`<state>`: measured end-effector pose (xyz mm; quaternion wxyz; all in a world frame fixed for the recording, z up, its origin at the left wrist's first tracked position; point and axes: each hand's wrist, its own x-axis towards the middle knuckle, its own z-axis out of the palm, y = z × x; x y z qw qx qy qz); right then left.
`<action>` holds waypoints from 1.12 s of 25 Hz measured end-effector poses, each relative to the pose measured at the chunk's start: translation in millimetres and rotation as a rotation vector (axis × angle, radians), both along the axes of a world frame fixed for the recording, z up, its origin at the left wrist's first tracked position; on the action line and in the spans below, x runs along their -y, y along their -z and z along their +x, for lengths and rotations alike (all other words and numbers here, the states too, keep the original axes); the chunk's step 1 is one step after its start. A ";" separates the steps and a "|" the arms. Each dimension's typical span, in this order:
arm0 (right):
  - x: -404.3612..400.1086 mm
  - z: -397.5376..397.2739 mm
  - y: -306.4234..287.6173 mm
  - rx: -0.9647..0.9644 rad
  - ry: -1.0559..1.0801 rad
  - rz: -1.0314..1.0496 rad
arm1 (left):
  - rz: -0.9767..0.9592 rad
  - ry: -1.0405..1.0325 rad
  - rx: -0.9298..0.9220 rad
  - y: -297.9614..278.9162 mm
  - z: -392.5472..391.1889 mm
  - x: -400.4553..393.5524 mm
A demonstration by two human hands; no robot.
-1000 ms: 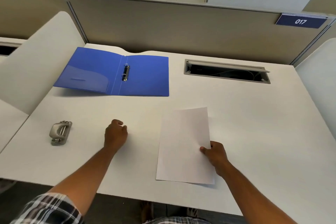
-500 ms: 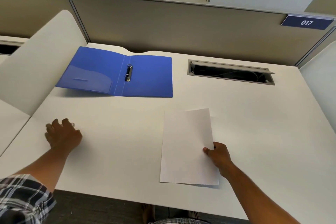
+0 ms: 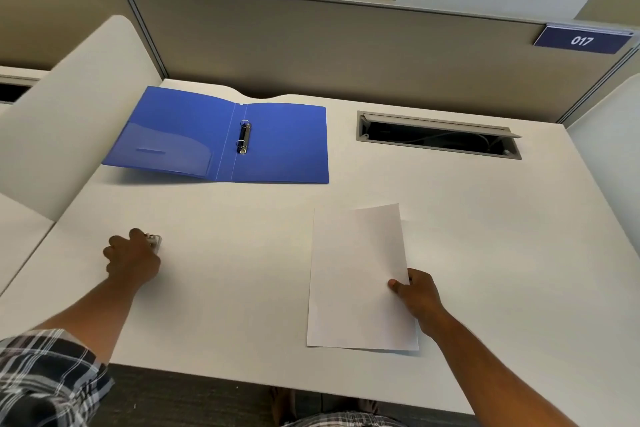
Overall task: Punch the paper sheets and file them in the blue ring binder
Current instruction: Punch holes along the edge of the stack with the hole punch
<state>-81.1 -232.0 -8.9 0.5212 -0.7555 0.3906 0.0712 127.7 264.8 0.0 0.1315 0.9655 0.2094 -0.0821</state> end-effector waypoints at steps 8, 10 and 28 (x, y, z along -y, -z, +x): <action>0.7 -1.1 -1.1 0.009 -0.006 0.012 | -0.271 -0.058 0.049 -8.5 -9.3 71.1; 1.7 -2.0 -0.4 0.011 -0.010 0.016 | -0.384 -0.053 0.036 -13.7 -15.6 100.8; 44.6 -42.8 2.1 0.066 0.081 0.150 | -0.856 0.068 -0.152 -16.1 -114.6 278.7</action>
